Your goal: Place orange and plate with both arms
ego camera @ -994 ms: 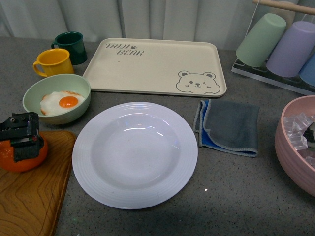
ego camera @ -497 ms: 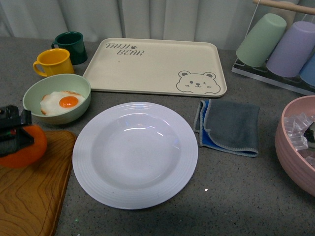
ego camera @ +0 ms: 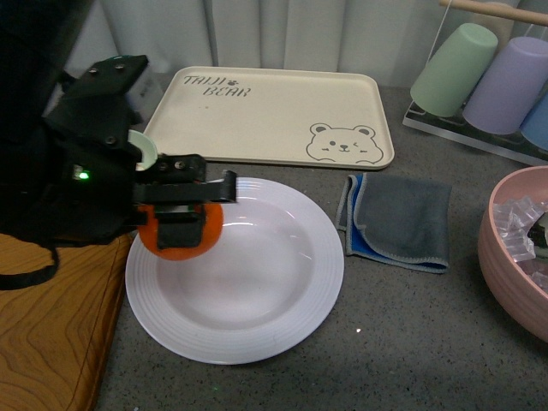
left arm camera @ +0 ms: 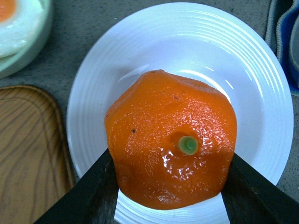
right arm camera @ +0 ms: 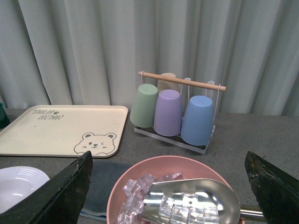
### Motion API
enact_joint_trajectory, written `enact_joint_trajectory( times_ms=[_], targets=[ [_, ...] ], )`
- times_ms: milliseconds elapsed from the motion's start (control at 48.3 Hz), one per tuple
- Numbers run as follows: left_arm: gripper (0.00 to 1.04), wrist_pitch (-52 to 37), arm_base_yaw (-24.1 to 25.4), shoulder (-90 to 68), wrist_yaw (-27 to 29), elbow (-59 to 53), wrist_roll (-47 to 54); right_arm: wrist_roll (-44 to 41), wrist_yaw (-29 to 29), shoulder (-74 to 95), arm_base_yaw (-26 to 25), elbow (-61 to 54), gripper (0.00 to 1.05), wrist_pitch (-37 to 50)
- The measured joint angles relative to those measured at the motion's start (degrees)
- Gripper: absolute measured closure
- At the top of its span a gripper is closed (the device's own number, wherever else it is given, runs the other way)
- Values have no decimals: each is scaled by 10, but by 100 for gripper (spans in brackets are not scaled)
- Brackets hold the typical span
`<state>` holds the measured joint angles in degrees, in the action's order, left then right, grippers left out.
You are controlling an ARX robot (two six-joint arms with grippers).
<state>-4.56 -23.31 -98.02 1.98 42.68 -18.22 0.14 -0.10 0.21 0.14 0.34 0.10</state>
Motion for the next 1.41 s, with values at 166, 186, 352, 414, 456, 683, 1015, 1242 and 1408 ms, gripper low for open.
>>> enact_joint_trajectory(
  times_ms=[166,186,352,414,456,683,1015,1242,1408],
  targets=[
    [53,-4,-35,-49,9,34,-13,0,0,0,0,0,9,0],
    [53,-4,-38,-58,9,38,-14,0,0,0,0,0,9,0],
    [54,-6,-42,-101,14,52,-16,0,0,0,0,0,9,0],
    [54,-6,-40,-114,14,56,-16,0,0,0,0,0,9,0],
    [54,-6,-38,-120,14,58,-16,0,0,0,0,0,9,0],
    [50,-6,-31,-133,9,65,-20,0,0,0,0,0,9,0],
    [5,-14,-33,-98,18,55,-28,0,0,0,0,0,9,0],
    [11,-88,-36,-3,89,2,-22,0,0,0,0,0,9,0],
    [38,-541,-5,2,202,-179,122,0,2,0,0,0,9,0]
  ],
)
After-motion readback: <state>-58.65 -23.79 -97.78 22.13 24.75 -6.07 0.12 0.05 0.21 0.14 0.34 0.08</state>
